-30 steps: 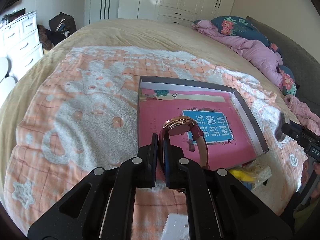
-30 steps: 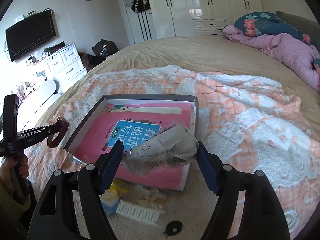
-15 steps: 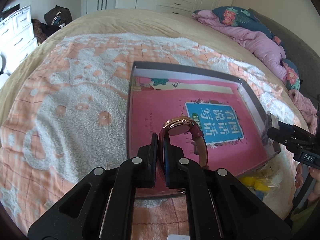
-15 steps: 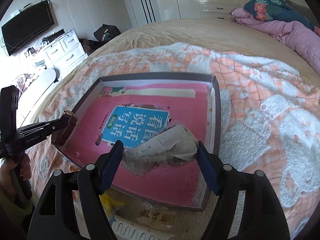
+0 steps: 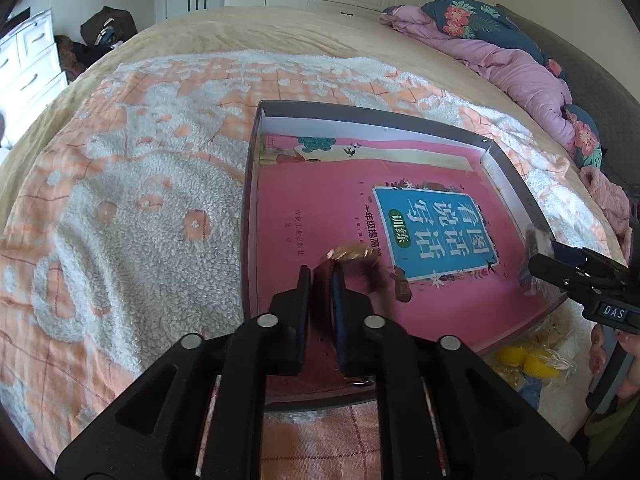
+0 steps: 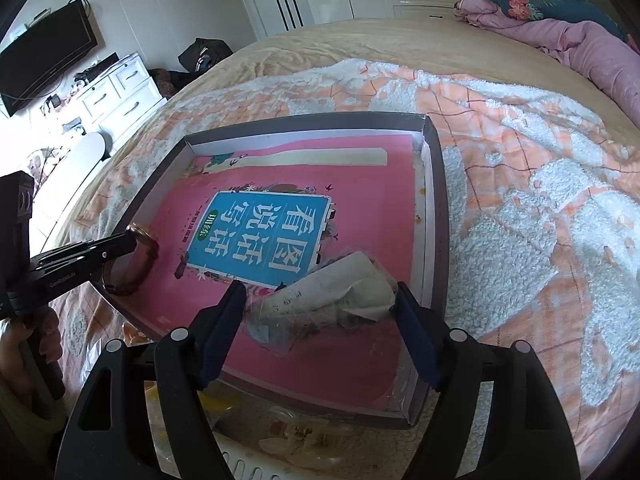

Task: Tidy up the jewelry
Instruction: 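Carry the watch into the gray box with the left tool while the right tool drops the clear bag there, then withdraw both open tools from the gray box toward the loose items, then grasp the white earring card with the left tool while the right tool grasps the white comb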

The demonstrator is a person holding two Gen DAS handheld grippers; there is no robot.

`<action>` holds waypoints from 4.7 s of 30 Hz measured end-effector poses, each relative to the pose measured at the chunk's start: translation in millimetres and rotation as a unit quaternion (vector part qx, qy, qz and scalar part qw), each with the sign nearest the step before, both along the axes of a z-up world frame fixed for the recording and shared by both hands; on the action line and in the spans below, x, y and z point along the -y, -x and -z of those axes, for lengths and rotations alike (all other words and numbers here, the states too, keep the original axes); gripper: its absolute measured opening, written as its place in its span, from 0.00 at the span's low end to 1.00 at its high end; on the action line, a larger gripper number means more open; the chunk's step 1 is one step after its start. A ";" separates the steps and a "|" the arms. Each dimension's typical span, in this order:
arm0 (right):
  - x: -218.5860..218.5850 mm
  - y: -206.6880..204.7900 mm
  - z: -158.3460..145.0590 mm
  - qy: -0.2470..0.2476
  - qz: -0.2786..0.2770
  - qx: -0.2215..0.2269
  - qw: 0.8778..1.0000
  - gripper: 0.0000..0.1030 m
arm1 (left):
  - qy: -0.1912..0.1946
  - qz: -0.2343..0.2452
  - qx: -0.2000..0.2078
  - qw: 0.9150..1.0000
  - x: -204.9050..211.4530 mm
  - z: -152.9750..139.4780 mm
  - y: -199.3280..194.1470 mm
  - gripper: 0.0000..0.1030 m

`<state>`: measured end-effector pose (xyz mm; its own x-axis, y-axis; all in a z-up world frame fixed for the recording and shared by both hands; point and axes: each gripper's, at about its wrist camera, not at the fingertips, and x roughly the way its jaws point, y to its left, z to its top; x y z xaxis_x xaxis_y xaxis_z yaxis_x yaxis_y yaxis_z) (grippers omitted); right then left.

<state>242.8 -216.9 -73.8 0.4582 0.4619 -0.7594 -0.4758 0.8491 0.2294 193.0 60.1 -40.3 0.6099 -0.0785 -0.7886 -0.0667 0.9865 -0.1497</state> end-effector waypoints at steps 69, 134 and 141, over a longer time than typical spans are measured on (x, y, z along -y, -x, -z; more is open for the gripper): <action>49.6 139.5 -94.9 -0.055 0.010 0.107 0.993 0.96 | -0.035 -0.009 0.093 0.995 20.0 -82.5 132.4 0.91; 24.6 106.4 20.4 0.012 0.073 0.004 0.997 0.96 | -0.018 0.017 -0.026 0.999 10.6 20.1 133.1 0.38; 28.8 104.6 20.3 0.000 0.066 0.003 0.998 0.69 | -0.019 0.017 -0.025 0.999 9.4 20.6 129.4 0.34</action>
<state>138.2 -245.7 -94.1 0.5195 0.3968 -0.7567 -0.3604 0.9048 0.2270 63.6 50.7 -60.9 0.5680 -0.0670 -0.8203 -0.0399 0.9933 -0.1087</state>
